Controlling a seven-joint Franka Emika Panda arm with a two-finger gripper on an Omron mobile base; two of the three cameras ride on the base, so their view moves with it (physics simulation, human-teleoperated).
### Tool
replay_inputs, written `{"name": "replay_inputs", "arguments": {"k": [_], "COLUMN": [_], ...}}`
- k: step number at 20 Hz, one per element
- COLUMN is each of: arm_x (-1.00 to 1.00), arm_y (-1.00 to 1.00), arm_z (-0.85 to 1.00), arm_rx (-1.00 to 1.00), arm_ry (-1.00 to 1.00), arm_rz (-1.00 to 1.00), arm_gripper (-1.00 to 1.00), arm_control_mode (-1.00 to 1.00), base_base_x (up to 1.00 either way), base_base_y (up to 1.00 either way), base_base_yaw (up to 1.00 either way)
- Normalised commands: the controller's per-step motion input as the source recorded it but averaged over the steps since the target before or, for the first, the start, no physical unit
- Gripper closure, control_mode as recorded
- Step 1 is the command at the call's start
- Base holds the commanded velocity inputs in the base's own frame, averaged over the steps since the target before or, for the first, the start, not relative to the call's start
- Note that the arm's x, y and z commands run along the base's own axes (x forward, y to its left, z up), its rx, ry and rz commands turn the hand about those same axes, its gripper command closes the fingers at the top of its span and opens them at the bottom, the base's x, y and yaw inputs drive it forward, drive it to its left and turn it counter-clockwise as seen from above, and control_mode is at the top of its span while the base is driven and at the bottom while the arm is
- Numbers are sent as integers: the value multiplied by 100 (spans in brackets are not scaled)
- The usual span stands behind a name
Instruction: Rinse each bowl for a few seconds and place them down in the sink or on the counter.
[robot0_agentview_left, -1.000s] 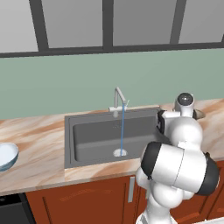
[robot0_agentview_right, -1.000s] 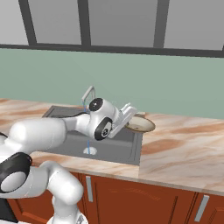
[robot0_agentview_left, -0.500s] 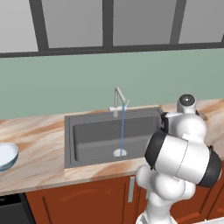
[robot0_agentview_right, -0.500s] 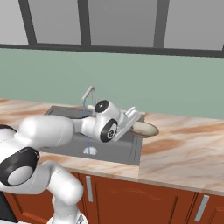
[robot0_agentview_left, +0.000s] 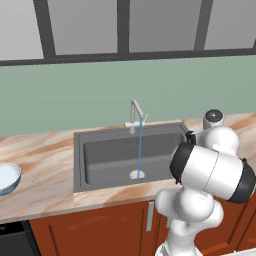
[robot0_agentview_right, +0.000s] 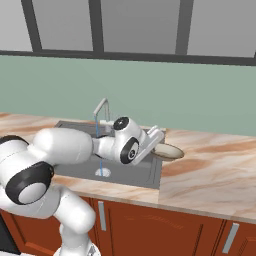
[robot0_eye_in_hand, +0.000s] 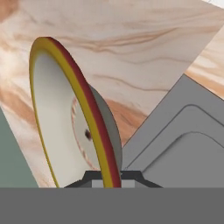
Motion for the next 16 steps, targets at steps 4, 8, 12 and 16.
{"name": "replay_inputs", "arguments": {"k": [4,8,12,16], "arm_x": [12,13,15,20], "arm_y": [-19,-17,-16,-15], "arm_z": [-14,-18,-17,-16], "arm_rx": [2,5,6,5], "arm_ry": [6,10,11,8], "arm_rz": [0,0,0,0], "arm_gripper": [100,100,100,100], "arm_control_mode": [-100,-100,-100,-100], "base_base_x": [0,0,0,0], "base_base_y": [0,0,0,0], "base_base_yaw": [0,0,0,0]}}
